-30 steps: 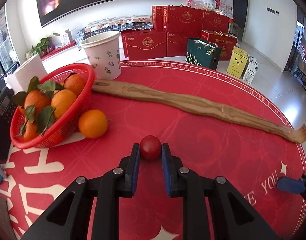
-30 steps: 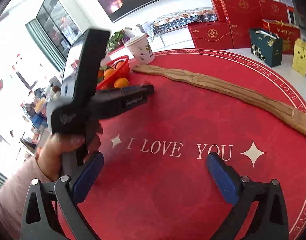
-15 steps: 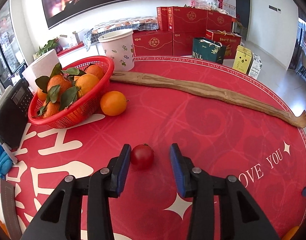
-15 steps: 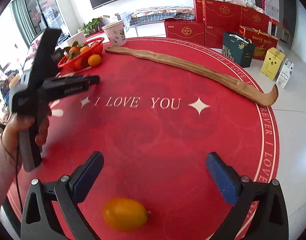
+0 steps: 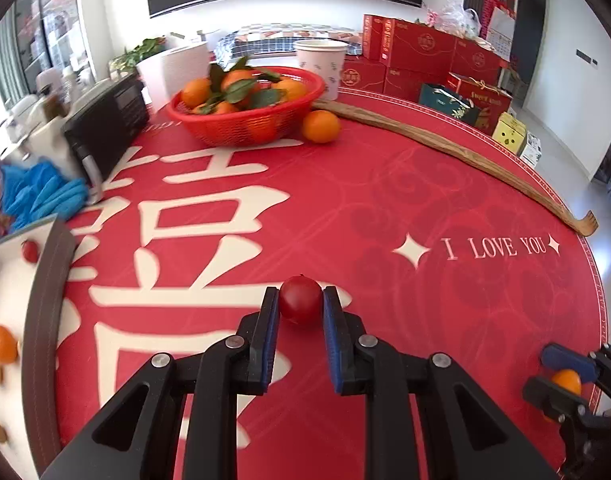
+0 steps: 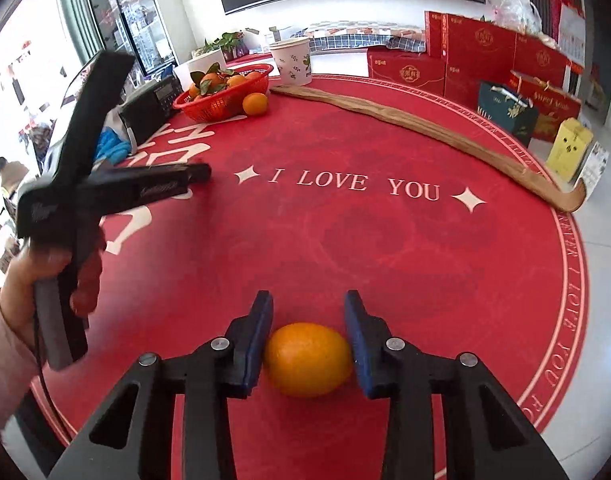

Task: Organize fruits
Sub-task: 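Carry the tomato and mandarin over the white tray and open the left gripper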

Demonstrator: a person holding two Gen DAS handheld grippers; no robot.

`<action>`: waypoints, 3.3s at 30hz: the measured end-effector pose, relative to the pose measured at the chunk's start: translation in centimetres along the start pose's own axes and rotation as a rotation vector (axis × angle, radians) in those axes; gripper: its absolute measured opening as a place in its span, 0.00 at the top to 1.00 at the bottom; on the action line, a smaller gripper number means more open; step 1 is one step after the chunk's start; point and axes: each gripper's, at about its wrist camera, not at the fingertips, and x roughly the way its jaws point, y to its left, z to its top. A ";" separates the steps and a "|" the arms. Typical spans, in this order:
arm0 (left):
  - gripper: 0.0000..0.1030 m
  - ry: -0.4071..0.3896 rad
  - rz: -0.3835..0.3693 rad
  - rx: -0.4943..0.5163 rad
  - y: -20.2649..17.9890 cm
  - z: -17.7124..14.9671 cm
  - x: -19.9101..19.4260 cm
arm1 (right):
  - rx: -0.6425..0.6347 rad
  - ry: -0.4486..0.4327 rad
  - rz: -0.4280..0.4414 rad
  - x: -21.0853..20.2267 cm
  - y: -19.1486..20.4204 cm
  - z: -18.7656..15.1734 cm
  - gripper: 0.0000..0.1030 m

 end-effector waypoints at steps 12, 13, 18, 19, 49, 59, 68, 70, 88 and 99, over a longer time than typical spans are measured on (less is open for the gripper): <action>0.77 -0.156 0.086 -0.124 7.8 -3.0 -4.8 | -0.015 -0.009 0.128 4.3 8.7 4.5 0.63; 0.77 -0.172 0.082 -0.129 8.1 -3.0 -4.8 | -0.012 -0.029 0.111 4.4 9.0 5.0 0.63; 0.77 -0.160 0.045 -0.158 9.4 -3.4 -4.0 | 0.015 -0.071 0.101 5.8 10.2 6.7 0.63; 0.77 -0.165 0.048 -0.164 9.6 -3.6 -4.3 | 0.030 -0.070 0.106 6.3 10.2 6.6 0.63; 0.77 -0.143 0.048 -0.208 10.9 -4.0 -3.9 | -0.023 -0.038 0.043 7.7 11.0 5.4 0.63; 0.77 -0.251 0.038 -0.241 11.9 -3.7 -7.7 | -0.034 -0.044 0.070 7.2 11.7 5.8 0.63; 0.77 -0.288 0.194 -0.455 19.5 -6.4 -11.0 | -0.212 -0.012 0.240 6.5 23.2 8.9 0.63; 0.77 -0.280 0.218 -0.495 21.1 -7.2 -11.2 | -0.246 0.016 0.270 7.2 25.9 9.3 0.63; 0.77 -0.214 0.172 -0.574 24.0 -9.9 -10.6 | -0.274 -0.027 -0.196 7.1 21.6 8.2 0.10; 0.77 -0.168 0.161 -0.564 23.4 -10.2 -9.4 | -0.115 0.062 -0.166 8.8 14.3 5.5 0.58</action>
